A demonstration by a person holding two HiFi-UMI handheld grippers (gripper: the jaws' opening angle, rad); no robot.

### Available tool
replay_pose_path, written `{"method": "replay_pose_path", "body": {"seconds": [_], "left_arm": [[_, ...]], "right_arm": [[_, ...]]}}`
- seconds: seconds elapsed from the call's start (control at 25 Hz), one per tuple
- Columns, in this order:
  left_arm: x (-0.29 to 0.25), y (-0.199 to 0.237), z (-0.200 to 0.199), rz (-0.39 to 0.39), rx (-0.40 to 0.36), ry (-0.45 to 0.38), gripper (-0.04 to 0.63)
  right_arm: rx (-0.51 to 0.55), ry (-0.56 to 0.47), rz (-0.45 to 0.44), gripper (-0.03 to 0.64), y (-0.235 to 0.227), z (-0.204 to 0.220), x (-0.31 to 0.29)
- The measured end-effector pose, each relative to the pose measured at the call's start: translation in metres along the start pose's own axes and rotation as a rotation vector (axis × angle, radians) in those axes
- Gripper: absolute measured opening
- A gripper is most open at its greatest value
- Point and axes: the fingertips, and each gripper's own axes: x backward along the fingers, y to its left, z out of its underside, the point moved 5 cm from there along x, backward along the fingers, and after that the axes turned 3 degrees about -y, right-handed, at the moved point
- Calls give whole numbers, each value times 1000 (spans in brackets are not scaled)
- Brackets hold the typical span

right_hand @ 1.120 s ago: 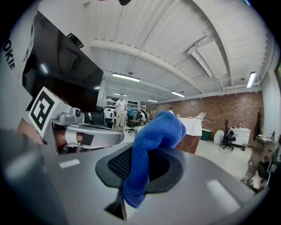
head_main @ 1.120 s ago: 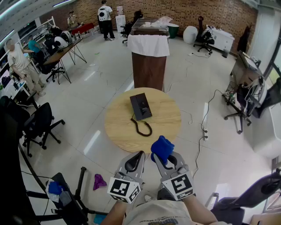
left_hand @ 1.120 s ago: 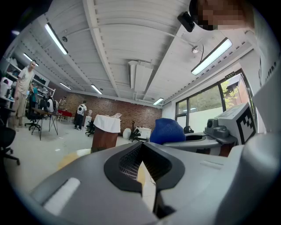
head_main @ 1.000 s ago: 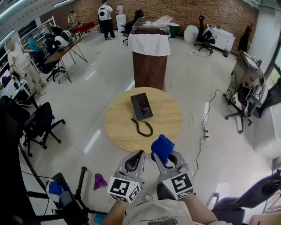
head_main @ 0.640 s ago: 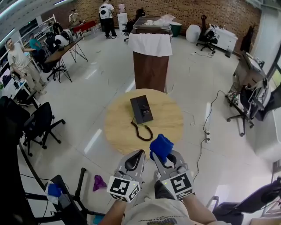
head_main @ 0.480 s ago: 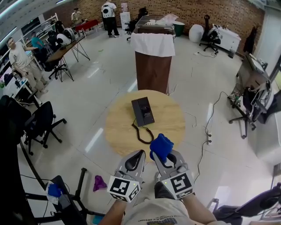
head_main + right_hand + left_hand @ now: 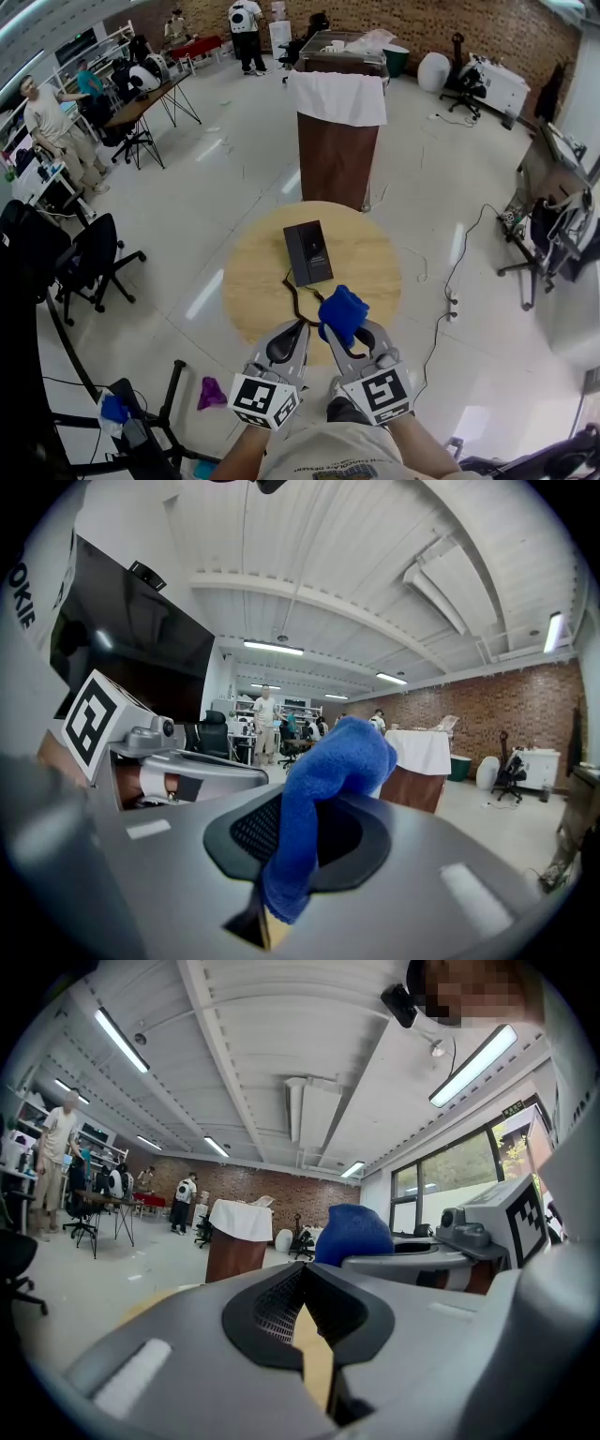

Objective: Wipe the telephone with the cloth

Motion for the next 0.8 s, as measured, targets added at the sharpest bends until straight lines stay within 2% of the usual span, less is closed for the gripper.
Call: {"method": "replay_pose_path", "body": {"seconds": [0.8], "left_arm": [[-80, 20, 2, -84, 7, 24, 0]], "right_arm": [[8, -22, -91, 60, -76, -2, -41]]}}
